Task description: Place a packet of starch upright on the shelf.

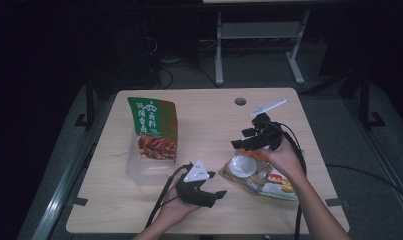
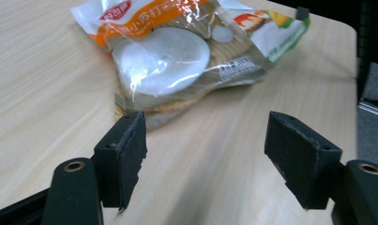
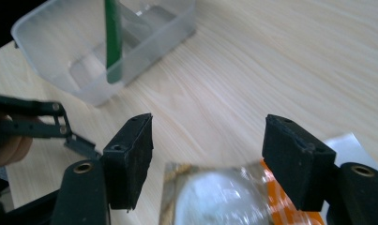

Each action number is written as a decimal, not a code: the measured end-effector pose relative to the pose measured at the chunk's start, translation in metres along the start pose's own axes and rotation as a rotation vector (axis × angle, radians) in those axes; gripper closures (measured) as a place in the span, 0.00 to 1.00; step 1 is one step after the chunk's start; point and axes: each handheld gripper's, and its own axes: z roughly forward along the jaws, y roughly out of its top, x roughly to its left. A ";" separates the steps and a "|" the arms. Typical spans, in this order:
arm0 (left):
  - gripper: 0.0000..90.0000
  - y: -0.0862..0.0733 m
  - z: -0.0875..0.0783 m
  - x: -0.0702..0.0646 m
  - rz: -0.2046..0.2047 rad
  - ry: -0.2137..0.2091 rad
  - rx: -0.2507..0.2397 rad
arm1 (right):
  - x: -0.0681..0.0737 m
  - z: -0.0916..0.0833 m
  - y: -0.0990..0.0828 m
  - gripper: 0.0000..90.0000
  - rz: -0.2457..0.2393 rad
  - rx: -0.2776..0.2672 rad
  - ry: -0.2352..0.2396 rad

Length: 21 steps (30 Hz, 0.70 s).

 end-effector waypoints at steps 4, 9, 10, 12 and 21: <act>0.35 0.005 0.011 0.005 0.002 0.015 0.014 | -0.008 -0.007 -0.013 0.35 0.031 0.006 -0.015; 0.38 0.010 0.023 0.010 -0.012 0.029 0.033 | -0.017 -0.015 -0.029 0.34 0.068 0.014 -0.026; 0.39 0.011 0.026 0.010 -0.022 0.028 0.028 | -0.018 -0.016 -0.031 0.34 0.070 0.013 -0.028; 0.43 0.014 0.030 0.011 -0.030 0.031 0.025 | -0.024 -0.021 -0.042 0.34 0.082 0.018 -0.040; 0.57 0.017 0.050 0.019 -0.053 0.045 0.057 | -0.035 -0.028 -0.063 0.33 0.121 0.042 -0.072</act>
